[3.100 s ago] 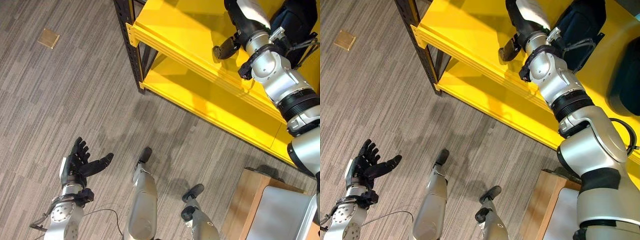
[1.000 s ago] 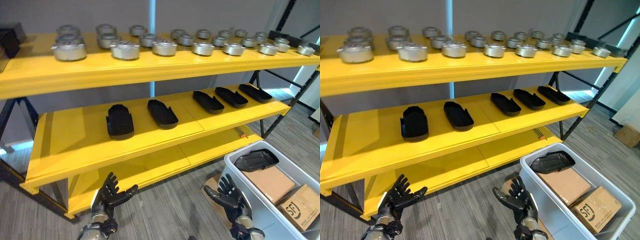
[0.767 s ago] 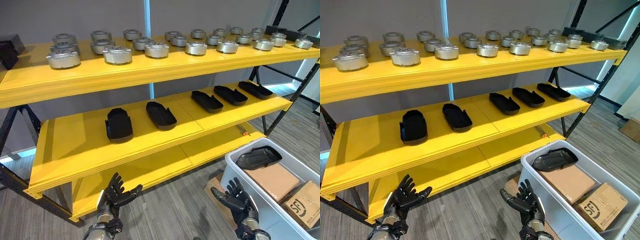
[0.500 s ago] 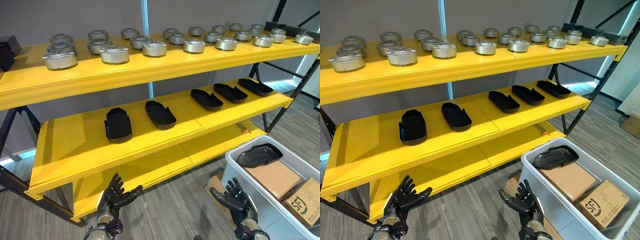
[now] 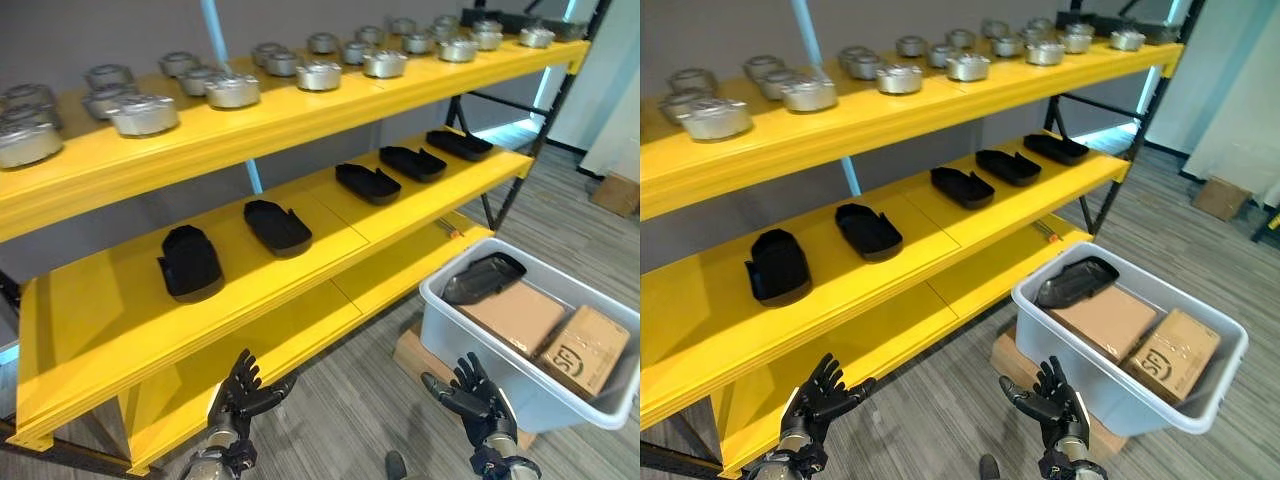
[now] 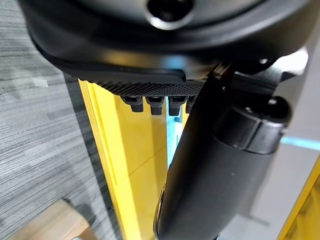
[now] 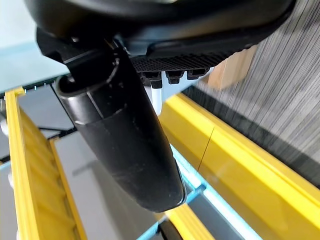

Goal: Move parts from the plastic box to the shelf.

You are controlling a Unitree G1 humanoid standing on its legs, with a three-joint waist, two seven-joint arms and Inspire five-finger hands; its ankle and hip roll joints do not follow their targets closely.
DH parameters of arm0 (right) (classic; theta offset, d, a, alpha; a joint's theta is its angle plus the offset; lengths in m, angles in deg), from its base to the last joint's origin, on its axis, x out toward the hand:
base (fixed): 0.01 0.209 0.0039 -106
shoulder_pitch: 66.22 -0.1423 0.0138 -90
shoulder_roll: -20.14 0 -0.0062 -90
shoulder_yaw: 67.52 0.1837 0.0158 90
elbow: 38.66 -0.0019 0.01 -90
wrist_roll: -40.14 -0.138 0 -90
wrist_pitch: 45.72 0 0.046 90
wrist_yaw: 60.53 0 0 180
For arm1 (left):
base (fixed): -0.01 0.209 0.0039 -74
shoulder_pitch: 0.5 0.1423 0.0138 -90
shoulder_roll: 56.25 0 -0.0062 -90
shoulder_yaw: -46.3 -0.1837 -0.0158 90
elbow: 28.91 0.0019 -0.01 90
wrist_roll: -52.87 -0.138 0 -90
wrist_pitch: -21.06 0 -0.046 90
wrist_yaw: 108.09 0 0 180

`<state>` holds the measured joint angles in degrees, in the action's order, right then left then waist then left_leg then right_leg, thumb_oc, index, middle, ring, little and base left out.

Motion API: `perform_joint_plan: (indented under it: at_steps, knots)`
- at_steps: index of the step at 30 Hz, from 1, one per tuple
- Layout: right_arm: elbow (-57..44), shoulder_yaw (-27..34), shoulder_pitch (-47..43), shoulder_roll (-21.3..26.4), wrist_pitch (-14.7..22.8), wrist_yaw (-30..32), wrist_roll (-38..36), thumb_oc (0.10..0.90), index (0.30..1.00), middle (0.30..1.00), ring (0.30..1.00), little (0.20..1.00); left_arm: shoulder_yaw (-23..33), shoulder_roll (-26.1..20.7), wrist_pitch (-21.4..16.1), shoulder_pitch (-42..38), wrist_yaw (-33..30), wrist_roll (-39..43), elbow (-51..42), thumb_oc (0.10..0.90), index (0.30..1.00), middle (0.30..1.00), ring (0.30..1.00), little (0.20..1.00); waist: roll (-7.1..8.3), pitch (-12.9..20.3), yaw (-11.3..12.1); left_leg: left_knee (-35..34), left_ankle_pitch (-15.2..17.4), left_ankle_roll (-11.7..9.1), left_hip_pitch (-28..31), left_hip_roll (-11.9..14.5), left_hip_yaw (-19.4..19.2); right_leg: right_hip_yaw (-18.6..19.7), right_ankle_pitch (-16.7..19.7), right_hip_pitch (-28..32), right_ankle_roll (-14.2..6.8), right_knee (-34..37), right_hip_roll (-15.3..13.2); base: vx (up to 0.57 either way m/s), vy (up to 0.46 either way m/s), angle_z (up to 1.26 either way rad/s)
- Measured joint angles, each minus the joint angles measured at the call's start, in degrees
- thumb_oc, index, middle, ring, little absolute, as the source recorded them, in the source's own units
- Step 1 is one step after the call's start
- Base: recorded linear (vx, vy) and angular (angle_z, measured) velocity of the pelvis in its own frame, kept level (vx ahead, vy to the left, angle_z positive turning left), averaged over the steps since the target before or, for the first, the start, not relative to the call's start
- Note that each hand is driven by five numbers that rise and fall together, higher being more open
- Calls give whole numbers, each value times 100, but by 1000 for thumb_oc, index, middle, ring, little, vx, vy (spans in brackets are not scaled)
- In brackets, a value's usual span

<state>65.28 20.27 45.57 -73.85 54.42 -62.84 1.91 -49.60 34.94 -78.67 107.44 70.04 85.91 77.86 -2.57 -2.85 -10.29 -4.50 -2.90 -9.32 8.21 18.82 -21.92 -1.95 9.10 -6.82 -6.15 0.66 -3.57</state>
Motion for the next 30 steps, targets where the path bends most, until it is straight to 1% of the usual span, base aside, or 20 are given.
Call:
perform_joint_plan:
  at_steps: [3,4,5,7,8,9,10,12,13,14,15,16,17,18,19,21,22,23,26,30]
  knots:
    - [0,13,-43,44,7,21,4,900,1000,1000,1000,1000,-82,6,-41,-108,0,9,39,900,1000,1000,1000,1000,-33,-170,-66,44,-29,71,3,151,34,-29,-168,-133,134,-329,169,-97,-257,-8]
    - [31,-16,-90,124,16,5,12,900,1000,1000,1000,1000,-121,5,-64,-297,3,25,75,900,1000,1000,1000,1000,-1,-345,-35,334,-18,103,-149,407,40,-46,-704,-632,391,-1346,327,-52,-280,4]
    - [26,-8,-70,45,29,25,13,900,1000,1000,1000,1000,-108,-120,-87,-392,6,30,110,900,1000,1000,1000,1000,246,-469,-56,542,49,205,-134,365,195,-18,-890,-681,466,-1610,294,-46,-271,-10]
    - [25,46,-97,64,55,54,15,900,1000,1000,1000,1000,-176,-68,-70,-511,1,37,299,900,1000,1000,1000,1000,215,-563,86,1131,-257,444,-489,724,584,-184,-1198,-779,632,-2087,567,-37,-209,-13]
    - [0,60,-36,55,66,62,28,900,1000,1000,1000,1000,-234,-221,-71,-560,8,37,282,900,1000,1000,1000,1000,415,-567,126,1538,-337,348,-693,703,883,-298,-1672,-890,798,-2873,473,-24,-91,17]
    - [31,140,-42,53,70,89,56,900,1000,1000,1000,1000,-259,-186,-54,-669,-3,41,359,900,1000,1000,1000,1000,488,-633,109,1860,-481,366,-841,734,1063,-356,-1917,-771,931,-2836,491,8,-53,3]
    - [36,288,-181,52,135,167,120,900,1000,1000,1000,1000,-348,-108,-19,-651,13,37,334,900,1000,1000,1000,1000,549,-677,252,1992,-162,284,-1063,108,1825,-119,-1689,-578,839,-2223,482,46,6,-35]
    - [12,338,-634,165,231,178,219,900,1000,1000,1000,1000,-326,73,-58,-562,10,35,248,900,1000,1000,1000,1000,559,-737,344,813,336,540,-982,-1374,2342,615,-882,-142,734,-700,455,76,67,-107]
    - [34,347,-667,149,234,181,220,900,1000,1000,1000,1000,-340,60,-53,-543,17,33,207,900,1000,1000,1000,1000,528,-745,343,595,360,595,-959,-1564,2384,695,-638,21,730,-417,487,42,81,-95]
    - [70,288,-686,187,241,169,224,900,1000,1000,1000,1000,-286,71,-78,-501,35,33,135,900,1000,1000,1000,1000,662,-791,410,505,443,660,-938,-2036,2921,1109,-210,152,958,-186,521,24,77,-102]
    - [271,269,-793,248,240,111,262,900,1000,1000,1000,1000,-271,114,-126,-523,29,36,95,900,1000,1000,1000,1000,614,-791,580,431,451,710,-1048,-2336,3355,1329,-317,175,783,93,639,29,79,-117]
    - [487,304,-988,232,245,100,328,900,1000,1000,1000,1000,-266,149,-130,-523,21,35,95,900,1000,1000,1000,1000,481,-795,622,402,425,761,-1207,-2346,3484,1212,-546,160,453,146,752,38,104,-137]
    - [650,328,-1135,250,240,108,355,900,1000,1000,1000,1000,-237,196,-155,-516,22,34,30,900,1000,1000,1000,1000,188,-856,710,282,402,803,-1268,-2057,3643,986,-775,-89,462,-412,1075,20,93,-112]
    - [676,308,-1130,190,203,105,412,900,1000,1000,1000,1000,-170,102,-190,-509,27,33,-120,900,1000,1000,1000,1000,317,-1004,734,604,97,542,-1336,-1965,3447,1022,-946,-336,945,-1401,1139,100,214,-170]
    - [681,196,-1089,96,87,89,438,900,1000,1000,1000,1000,-108,92,-146,-514,2,40,44,900,1000,1000,1000,1000,531,-1028,826,759,180,725,-1317,-2101,3478,1510,-958,-233,988,-1047,1253,136,238,-159]
    - [588,261,-1065,77,129,25,448,900,1000,1000,1000,1000,-116,168,-112,-521,4,37,75,900,1000,1000,1000,1000,417,-1052,730,599,211,906,-1273,-2026,3436,1455,-1202,-71,488,-628,1260,164,225,-136]
    - [615,346,-1049,-12,65,119,441,900,1000,1000,1000,1000,-98,193,-115,-576,6,38,69,900,1000,1000,1000,1000,483,-1091,745,348,-13,710,-811,-1874,2928,1098,-808,-92,835,-1025,1088,130,184,-120]
    - [616,321,-1033,-2,50,133,443,900,1000,1000,1000,1000,-85,220,-110,-602,5,38,137,900,1000,1000,1000,1000,488,-1102,711,359,26,762,-783,-1887,2870,1151,-820,16,974,-1000,1096,102,190,-106]
    - [465,290,-800,194,60,167,444,900,1000,1000,1000,1000,-172,286,-126,-818,67,39,55,900,1000,1000,1000,1000,320,-1014,401,448,191,818,-727,-1909,2842,1286,-752,238,893,-680,1091,61,192,-29]
    - [394,81,-932,193,53,229,441,900,1000,1000,1000,1000,-169,294,-150,-1100,10,46,48,900,1000,1000,1000,1000,292,-994,414,285,159,952,-672,-1945,2630,1718,-509,315,774,-431,1070,38,162,-50]
